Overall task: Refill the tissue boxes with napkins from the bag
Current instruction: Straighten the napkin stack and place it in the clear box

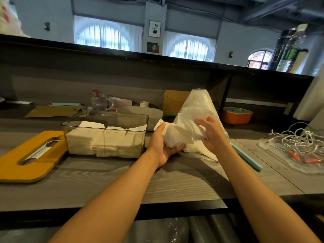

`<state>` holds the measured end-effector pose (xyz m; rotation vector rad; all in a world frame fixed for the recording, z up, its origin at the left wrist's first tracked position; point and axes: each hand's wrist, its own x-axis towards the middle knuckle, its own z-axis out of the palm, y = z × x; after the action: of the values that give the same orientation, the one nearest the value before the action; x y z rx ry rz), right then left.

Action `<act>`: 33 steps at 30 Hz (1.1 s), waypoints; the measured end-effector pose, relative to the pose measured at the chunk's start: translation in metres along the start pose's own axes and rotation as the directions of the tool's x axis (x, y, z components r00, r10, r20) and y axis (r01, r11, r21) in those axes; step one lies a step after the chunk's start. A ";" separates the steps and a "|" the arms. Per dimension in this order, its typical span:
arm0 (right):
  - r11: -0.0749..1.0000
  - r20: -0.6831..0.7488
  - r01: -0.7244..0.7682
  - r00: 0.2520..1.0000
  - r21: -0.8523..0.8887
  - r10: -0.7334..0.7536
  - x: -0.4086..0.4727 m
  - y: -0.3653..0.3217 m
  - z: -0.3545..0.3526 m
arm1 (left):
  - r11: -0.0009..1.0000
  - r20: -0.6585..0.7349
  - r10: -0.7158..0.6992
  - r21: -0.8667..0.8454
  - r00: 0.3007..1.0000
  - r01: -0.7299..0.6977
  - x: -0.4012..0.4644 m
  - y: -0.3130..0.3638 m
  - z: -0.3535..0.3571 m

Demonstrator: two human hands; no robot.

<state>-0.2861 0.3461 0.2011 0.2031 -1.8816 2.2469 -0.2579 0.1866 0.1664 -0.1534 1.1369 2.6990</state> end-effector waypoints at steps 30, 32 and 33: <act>0.998 -0.012 0.067 0.998 0.018 -0.066 0.001 -0.001 -0.002 | 0.982 0.133 -0.030 0.189 0.991 0.004 -0.004 -0.001 0.003; 0.992 -0.057 0.110 0.992 -0.065 -0.114 0.003 0.003 -0.001 | 0.965 0.179 -0.020 0.262 0.984 -0.028 -0.007 -0.004 0.005; 0.987 -0.072 0.127 0.988 -0.097 -0.135 0.003 0.005 -0.001 | 0.951 0.181 -0.021 0.307 0.983 -0.036 -0.007 -0.006 0.004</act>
<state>-0.2903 0.3464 0.1972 0.2147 -1.8692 2.0475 -0.2494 0.1925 0.1667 0.1449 1.4799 2.4385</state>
